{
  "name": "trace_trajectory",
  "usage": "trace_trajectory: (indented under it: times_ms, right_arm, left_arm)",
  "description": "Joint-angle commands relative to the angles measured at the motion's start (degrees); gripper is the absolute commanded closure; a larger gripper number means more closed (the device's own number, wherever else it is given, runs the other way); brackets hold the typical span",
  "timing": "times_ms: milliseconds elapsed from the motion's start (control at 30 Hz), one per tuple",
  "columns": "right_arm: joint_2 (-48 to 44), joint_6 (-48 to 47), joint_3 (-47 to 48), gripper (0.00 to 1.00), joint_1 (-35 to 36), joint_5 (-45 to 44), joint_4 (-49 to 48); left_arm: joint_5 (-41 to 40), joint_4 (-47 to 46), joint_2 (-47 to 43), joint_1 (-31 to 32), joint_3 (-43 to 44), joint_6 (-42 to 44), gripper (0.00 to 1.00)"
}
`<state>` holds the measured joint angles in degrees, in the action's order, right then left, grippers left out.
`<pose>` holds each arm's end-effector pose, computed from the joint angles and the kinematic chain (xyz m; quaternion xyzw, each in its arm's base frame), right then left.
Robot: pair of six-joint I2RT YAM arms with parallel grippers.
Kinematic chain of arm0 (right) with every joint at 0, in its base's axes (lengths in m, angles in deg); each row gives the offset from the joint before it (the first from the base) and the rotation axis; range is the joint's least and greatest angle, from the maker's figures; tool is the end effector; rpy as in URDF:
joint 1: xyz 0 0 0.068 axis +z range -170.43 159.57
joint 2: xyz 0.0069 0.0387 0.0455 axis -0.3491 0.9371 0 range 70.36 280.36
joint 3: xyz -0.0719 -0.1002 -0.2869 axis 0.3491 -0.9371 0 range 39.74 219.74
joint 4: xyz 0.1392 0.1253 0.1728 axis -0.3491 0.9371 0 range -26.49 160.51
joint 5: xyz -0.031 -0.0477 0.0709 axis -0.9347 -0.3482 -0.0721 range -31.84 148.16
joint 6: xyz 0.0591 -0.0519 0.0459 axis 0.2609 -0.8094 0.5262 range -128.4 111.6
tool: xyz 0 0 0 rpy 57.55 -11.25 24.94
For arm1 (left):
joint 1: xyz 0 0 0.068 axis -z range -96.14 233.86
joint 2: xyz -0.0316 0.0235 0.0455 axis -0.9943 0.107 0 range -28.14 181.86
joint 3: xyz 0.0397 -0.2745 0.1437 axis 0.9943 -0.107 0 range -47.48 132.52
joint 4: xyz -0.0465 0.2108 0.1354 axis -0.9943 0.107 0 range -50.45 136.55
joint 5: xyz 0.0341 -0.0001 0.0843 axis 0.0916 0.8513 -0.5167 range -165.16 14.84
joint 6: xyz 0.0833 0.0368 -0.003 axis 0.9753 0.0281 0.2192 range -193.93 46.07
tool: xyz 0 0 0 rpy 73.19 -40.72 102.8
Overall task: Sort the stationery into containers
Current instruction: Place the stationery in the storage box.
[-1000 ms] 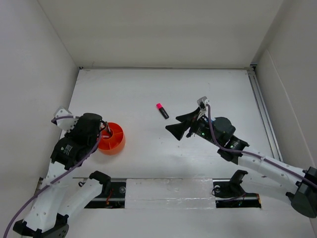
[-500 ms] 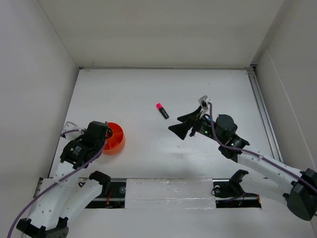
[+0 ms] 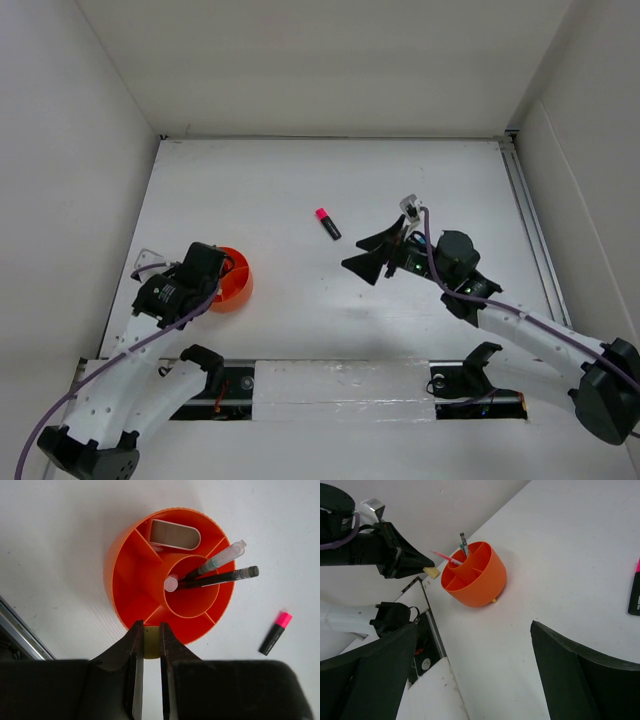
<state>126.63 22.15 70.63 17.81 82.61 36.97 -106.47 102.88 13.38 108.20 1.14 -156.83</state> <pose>0.1673 0.1749 0.3220 -0.1968 0.6723 0.5167 0.4923 0.1090 -0.0028 0.2850 -0.5189 0.7654 -0.0720 0.3737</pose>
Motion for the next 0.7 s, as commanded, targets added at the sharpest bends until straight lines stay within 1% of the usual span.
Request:
trace_trajectory:
  times_ms: [0, 67, 233, 433, 667]
  right_arm:
    - [-0.2, 1.09, 0.04, 0.0, -0.8, 2.54, -4.92]
    - [-0.2, 1.1, 0.04, 0.0, -1.32, 3.24, -4.92]
    - [-0.81, 1.1, 0.04, 0.0, -1.85, 5.69, -4.92]
    - [-1.87, 1.1, -0.48, 0.0, -2.38, 6.23, -4.92]
    - [-2.39, 1.62, -0.48, 0.0, -2.91, 7.37, -4.92]
  left_arm:
    - [-3.23, 1.01, 2.42, 0.18, 0.77, -5.87, 1.0]
    - [-3.93, 1.01, 2.43, 0.18, 0.16, -7.89, 1.0]
    - [-6.47, 1.01, 1.81, 0.18, -0.37, -8.43, 1.0]
    - [-8.41, 1.01, -0.03, 0.18, -0.37, -8.95, 1.0]
    - [-10.26, 1.01, 3.39, 0.18, 0.25, -8.95, 1.0]
